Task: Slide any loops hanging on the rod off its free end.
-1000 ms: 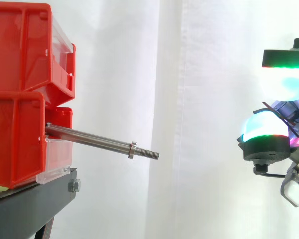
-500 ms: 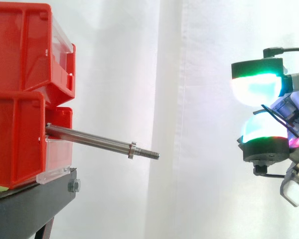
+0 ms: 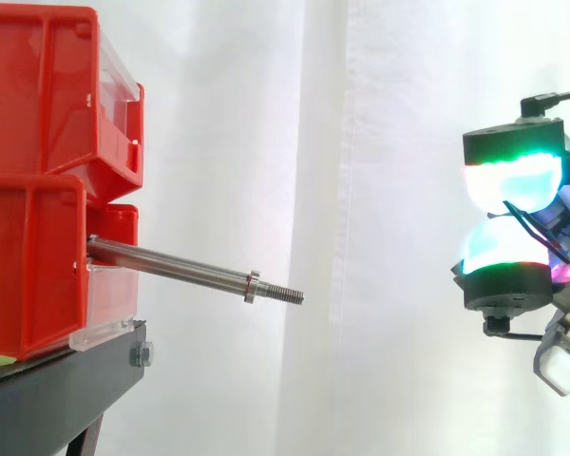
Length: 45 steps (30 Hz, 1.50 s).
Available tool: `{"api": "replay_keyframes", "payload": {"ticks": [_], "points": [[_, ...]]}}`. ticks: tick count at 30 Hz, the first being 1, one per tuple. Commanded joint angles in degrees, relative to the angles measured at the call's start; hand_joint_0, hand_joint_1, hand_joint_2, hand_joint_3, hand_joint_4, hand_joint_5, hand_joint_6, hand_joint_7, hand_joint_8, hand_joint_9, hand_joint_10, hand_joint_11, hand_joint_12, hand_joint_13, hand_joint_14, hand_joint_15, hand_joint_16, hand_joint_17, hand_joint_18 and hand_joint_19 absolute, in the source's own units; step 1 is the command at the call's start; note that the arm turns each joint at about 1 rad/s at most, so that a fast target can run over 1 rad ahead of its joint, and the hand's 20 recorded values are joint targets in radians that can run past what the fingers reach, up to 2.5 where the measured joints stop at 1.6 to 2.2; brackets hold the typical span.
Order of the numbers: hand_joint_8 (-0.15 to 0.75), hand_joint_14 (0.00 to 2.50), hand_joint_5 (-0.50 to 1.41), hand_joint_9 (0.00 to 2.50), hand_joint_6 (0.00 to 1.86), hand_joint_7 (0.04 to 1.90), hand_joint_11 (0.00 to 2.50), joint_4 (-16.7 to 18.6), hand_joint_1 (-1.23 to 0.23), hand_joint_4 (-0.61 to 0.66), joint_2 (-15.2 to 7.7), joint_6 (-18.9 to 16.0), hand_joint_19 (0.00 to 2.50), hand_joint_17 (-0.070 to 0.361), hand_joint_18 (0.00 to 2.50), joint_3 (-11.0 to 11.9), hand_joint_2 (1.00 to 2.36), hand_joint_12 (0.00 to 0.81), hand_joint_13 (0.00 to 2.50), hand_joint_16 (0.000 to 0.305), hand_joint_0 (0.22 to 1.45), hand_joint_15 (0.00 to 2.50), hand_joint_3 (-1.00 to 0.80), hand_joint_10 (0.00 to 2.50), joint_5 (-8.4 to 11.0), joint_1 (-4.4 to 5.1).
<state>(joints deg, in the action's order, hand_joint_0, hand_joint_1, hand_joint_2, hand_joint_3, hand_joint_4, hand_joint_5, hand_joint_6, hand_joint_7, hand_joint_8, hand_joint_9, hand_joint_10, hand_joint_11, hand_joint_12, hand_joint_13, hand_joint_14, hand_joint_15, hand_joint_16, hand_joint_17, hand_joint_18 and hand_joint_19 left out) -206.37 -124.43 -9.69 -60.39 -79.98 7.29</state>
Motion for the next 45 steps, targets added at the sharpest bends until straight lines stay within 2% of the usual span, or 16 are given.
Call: {"api": "replay_keyframes", "payload": {"ticks": [1, 15, 22, 28, 33, 38, 45], "points": [[0.314, 0.01, -0.16, 1.00, 0.88, 1.06, 0.54, 0.0, -0.75, 0.14, 0.1, -0.1, 0.46, 0.103, 0.80, 0.0, 1.01, 0.349, 0.73, 0.046, 0.62, 0.24, -0.28, 0.01, 0.00, 0.00], [0.306, 0.01, -0.16, 0.99, 0.88, 1.03, 0.55, 0.2, -0.82, 0.14, 0.2, -0.1, 0.44, 0.101, 0.80, 0.0, 1.00, 0.343, 0.73, 0.045, 0.65, 0.23, -0.44, 0.02, 0.00, 0.00], [0.305, 0.01, -0.16, 1.01, 0.90, 1.12, 0.55, 0.1, -0.79, 0.07, 0.2, 0.2, 0.45, 0.100, 0.79, 0.0, 1.02, 0.340, 0.73, 0.044, 0.65, 0.23, -0.28, 0.01, 0.00, 0.00], [0.308, 0.01, -0.15, 1.03, 0.91, 1.14, 0.55, 0.2, -0.78, 0.06, 0.2, 0.3, 0.47, 0.100, 0.79, -0.1, 1.02, 0.337, 0.73, 0.045, 0.64, 0.24, -0.21, 0.01, 0.00, 0.00], [0.312, 0.01, -0.14, 1.05, 0.90, 1.12, 0.55, 0.1, -0.74, 0.10, 0.2, 0.3, 0.48, 0.104, 0.79, -0.1, 1.01, 0.345, 0.73, 0.046, 0.61, 0.24, -0.28, 0.01, 0.09, 0.00], [0.309, 0.01, -0.14, 1.04, 0.89, 1.08, 0.54, 0.2, -0.64, 0.12, 0.2, 0.4, 0.48, 0.104, 0.77, -0.1, 1.00, 0.345, 0.72, 0.046, 0.59, 0.25, -0.43, 0.01, 0.09, 0.00], [0.310, 0.01, -0.14, 1.04, 0.87, 1.10, 0.54, 0.2, -0.66, 0.12, 0.2, 0.4, 0.48, 0.103, 0.77, 0.0, 1.01, 0.344, 0.72, 0.046, 0.60, 0.24, -0.40, 0.02, 0.18, 0.00]]}}
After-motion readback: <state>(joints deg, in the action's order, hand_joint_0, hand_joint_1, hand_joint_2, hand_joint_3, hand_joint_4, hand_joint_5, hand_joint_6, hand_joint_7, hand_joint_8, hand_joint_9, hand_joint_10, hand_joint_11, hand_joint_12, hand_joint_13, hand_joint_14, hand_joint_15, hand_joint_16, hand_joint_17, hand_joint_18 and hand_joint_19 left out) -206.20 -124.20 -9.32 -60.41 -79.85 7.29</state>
